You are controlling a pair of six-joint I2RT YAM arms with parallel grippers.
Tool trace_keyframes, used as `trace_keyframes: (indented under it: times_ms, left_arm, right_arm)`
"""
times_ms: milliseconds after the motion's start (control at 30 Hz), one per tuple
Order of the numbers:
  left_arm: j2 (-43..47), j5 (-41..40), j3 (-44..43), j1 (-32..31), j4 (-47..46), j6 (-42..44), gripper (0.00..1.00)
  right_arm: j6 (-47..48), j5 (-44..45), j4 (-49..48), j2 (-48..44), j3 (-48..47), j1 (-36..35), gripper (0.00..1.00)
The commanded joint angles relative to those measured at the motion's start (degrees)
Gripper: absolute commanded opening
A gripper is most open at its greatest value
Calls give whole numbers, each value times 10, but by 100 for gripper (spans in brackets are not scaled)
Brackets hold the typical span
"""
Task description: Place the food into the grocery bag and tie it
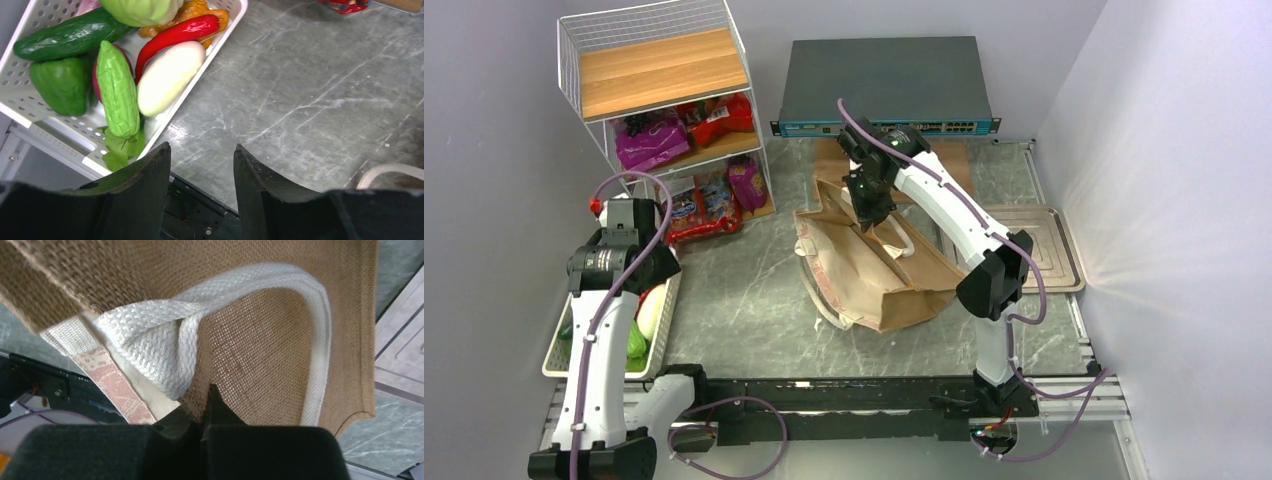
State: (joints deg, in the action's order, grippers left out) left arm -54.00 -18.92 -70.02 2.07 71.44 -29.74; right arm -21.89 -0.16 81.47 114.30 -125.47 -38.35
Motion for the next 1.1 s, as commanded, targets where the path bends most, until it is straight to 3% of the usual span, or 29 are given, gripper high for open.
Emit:
trace_keyframes:
  times_ms: [0,533,1067]
  left_arm:
    - [27,-55,15,3,3,-9,53]
    - [56,-96,106,82,-57,51,72]
    - [-12,-17,190,279,-200,80,80]
  right_arm:
    - [17,-39,-12,-12,31,-1,0]
    - [18,-90,-17,-34,92,-1,0]
    - [22,-109,-23,-21,92,0,0]
